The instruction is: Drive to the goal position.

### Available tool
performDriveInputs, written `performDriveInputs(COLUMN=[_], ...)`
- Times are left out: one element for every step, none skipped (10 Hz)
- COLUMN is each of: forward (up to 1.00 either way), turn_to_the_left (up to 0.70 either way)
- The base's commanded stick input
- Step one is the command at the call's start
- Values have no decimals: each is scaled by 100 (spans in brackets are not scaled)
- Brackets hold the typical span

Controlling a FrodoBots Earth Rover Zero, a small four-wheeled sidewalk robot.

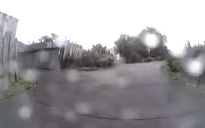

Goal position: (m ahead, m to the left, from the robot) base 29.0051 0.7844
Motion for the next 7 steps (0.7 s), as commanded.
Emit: performDriveInputs(forward=[100, 100, 100, 100, 100, 100, 100], turn_to_the_left=[0, 0, 0, 1, 2, 0, 0])
